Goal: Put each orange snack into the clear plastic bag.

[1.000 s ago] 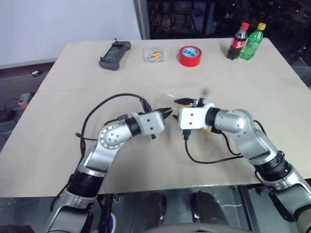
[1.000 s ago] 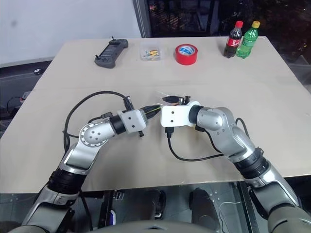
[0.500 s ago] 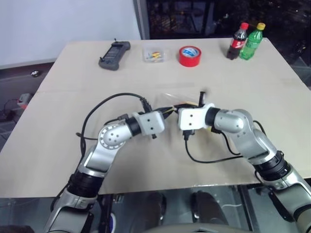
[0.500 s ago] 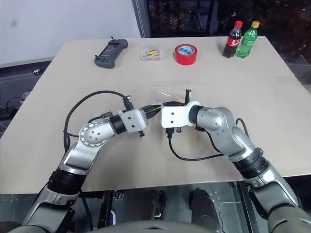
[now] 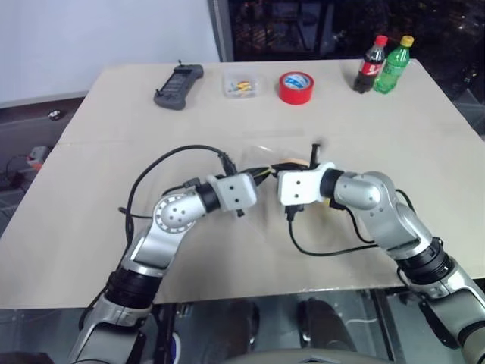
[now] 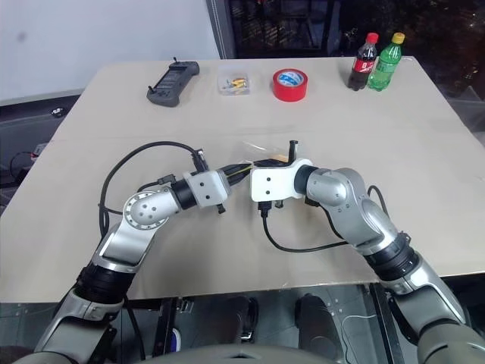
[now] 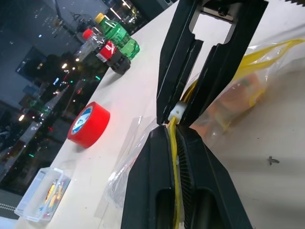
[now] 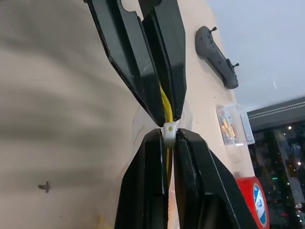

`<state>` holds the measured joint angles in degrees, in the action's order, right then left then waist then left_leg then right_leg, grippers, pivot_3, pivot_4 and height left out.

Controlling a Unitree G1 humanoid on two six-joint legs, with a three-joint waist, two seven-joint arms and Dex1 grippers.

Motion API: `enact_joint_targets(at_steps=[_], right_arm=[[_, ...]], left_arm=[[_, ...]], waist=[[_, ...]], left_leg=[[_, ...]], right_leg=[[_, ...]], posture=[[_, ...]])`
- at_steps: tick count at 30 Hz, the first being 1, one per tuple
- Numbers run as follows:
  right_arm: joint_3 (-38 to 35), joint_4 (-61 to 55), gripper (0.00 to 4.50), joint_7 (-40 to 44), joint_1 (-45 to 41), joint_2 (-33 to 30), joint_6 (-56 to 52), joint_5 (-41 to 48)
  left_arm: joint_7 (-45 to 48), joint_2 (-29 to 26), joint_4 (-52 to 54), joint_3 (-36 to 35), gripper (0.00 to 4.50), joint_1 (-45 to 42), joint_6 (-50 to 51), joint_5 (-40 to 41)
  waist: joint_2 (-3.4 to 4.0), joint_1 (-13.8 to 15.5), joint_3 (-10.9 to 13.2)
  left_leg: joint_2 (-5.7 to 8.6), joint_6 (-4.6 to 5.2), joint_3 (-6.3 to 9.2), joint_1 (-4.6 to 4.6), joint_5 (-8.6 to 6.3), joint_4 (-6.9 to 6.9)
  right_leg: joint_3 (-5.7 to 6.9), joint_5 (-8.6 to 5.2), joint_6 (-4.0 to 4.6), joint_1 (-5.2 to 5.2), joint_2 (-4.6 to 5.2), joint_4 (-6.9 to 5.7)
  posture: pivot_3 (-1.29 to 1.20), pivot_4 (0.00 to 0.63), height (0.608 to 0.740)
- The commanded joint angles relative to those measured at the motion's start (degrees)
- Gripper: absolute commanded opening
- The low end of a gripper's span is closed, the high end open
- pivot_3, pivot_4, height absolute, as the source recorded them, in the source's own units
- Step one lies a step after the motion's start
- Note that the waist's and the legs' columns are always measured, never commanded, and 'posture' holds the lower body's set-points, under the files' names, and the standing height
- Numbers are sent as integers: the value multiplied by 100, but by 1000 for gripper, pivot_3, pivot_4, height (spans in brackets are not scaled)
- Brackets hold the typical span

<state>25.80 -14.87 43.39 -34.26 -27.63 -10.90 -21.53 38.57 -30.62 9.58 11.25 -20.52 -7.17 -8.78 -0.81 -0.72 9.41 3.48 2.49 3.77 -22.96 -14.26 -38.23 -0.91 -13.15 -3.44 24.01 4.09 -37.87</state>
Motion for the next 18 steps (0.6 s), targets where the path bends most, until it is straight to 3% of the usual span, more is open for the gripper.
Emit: enact_joint_targets(at_steps=[1, 18], right_arm=[[-145, -399, 297, 69, -3, 86, -35, 126], [-245, -477, 116, 141, 37, 201, -418, 266]], left_arm=[[-53, -55, 193, -146, 0, -94, 66, 11], [-87, -121, 215, -119, 0, -37, 3, -85]], waist=[[0, 1, 0], [0, 0, 0]], left_leg=[[0, 0, 0, 0, 0, 0], [0, 1, 0, 0, -1, 1]], right_leg=[[0, 0, 0, 0, 0, 0], [0, 0, 0, 0, 0, 0]], posture=[[0, 150, 740], [0, 150, 740]])
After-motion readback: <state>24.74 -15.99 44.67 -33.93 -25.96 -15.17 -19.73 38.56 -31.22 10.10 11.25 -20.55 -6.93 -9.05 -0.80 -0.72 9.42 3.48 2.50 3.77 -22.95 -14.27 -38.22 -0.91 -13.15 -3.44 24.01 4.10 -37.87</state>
